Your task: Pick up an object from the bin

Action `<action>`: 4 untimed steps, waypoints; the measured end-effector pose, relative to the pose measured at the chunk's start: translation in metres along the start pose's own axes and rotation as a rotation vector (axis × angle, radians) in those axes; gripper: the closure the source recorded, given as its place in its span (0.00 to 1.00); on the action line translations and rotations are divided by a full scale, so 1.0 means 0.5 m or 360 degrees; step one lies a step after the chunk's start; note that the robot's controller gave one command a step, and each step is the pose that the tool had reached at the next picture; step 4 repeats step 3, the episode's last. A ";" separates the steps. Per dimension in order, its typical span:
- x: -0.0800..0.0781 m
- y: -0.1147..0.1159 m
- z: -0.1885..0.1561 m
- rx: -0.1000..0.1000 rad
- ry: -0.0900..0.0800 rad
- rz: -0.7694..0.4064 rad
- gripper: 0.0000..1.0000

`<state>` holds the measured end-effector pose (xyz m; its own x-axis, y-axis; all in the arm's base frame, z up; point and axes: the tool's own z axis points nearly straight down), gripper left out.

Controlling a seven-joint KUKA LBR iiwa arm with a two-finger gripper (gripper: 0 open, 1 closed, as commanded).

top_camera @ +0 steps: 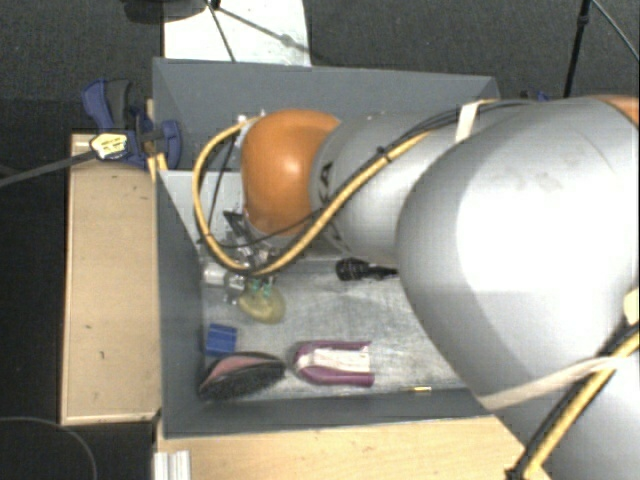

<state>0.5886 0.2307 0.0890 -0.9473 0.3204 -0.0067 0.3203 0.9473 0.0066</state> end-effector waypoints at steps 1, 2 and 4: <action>-0.003 0.002 -0.035 -0.0001 -0.0001 -0.0001 1.00; -0.005 0.005 -0.077 0.0000 0.0000 -0.0002 1.00; -0.008 0.006 -0.087 -0.0002 -0.0002 -0.0004 1.00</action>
Offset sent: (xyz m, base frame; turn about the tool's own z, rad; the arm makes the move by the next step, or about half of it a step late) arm 0.0000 0.0001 0.0159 0.0000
